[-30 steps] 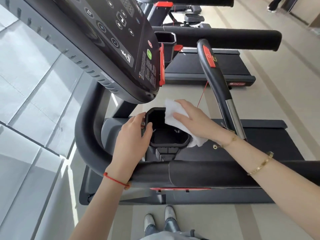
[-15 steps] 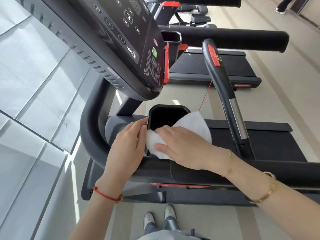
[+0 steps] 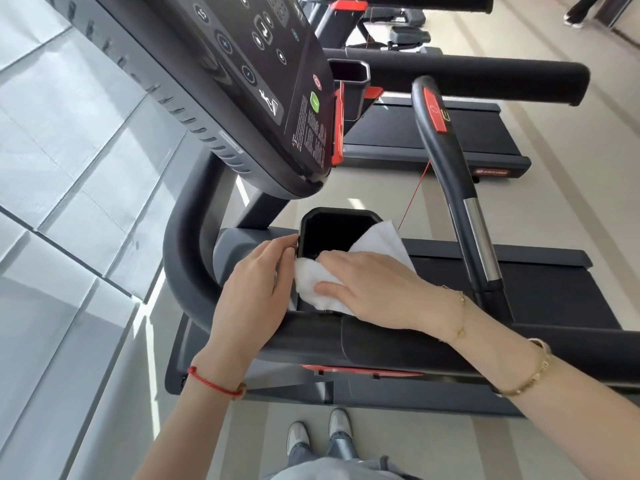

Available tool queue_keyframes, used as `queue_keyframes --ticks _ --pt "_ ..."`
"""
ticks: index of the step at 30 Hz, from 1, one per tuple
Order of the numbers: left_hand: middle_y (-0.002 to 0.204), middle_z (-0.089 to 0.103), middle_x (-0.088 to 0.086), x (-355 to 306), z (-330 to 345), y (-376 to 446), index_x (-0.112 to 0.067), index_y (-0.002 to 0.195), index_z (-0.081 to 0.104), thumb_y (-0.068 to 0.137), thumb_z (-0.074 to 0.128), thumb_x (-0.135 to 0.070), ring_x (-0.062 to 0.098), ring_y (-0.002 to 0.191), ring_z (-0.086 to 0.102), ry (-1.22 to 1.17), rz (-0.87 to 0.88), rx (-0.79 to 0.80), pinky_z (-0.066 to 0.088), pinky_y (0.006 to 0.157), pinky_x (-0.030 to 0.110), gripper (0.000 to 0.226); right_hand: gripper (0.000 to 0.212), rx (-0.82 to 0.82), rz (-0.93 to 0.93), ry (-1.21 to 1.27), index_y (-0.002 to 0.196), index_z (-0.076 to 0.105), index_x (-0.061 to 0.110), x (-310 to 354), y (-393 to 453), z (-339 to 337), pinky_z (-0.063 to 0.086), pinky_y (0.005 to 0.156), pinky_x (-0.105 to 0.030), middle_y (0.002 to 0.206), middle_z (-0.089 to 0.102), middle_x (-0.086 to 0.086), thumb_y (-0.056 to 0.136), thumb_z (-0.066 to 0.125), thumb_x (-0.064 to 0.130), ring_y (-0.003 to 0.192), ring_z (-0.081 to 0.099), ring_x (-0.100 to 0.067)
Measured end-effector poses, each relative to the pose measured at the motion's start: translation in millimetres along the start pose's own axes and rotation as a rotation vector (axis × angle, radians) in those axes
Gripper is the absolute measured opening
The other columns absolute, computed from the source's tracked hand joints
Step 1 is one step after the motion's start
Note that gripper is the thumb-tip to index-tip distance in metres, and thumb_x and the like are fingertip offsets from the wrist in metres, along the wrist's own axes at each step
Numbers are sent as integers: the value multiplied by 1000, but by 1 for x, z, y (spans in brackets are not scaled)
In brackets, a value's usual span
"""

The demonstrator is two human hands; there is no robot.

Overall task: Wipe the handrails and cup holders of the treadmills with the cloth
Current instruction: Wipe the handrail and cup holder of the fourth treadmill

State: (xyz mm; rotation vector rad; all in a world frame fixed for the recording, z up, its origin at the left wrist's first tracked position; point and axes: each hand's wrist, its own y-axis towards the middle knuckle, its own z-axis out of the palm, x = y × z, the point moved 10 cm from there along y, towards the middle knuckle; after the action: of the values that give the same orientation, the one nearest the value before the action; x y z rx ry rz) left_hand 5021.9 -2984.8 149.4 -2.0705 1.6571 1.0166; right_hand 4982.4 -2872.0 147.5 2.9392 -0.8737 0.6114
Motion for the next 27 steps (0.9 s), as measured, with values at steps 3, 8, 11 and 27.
queue_keyframes --ticks 3,8,11,27 --pt "121 63 -13 -2 0 0 -28 132 56 101 41 -32 4 93 60 13 4 12 48 83 23 35 20 -40 -41 4 97 49 17 -10 -21 -7 32 68 -25 84 52 11 101 44 36 77 46 -9" --pt "115 64 -13 -1 0 1 -27 135 54 98 46 -38 4 92 59 40 -23 24 50 82 29 39 29 -138 -27 259 128 49 26 -32 -41 -28 36 90 -12 117 53 22 99 50 31 108 47 5" --pt "117 63 -9 0 4 5 -26 138 52 97 49 -42 10 102 59 109 -40 30 46 81 26 44 30 -463 14 361 129 49 26 -45 -34 -64 39 77 -4 109 52 24 99 49 28 95 53 5" --pt "122 62 -9 2 9 11 -25 138 52 95 51 -41 8 110 58 59 -78 -8 49 90 30 46 51 -109 43 113 146 24 39 -90 35 -35 42 93 -34 140 40 11 98 38 46 119 47 -17"
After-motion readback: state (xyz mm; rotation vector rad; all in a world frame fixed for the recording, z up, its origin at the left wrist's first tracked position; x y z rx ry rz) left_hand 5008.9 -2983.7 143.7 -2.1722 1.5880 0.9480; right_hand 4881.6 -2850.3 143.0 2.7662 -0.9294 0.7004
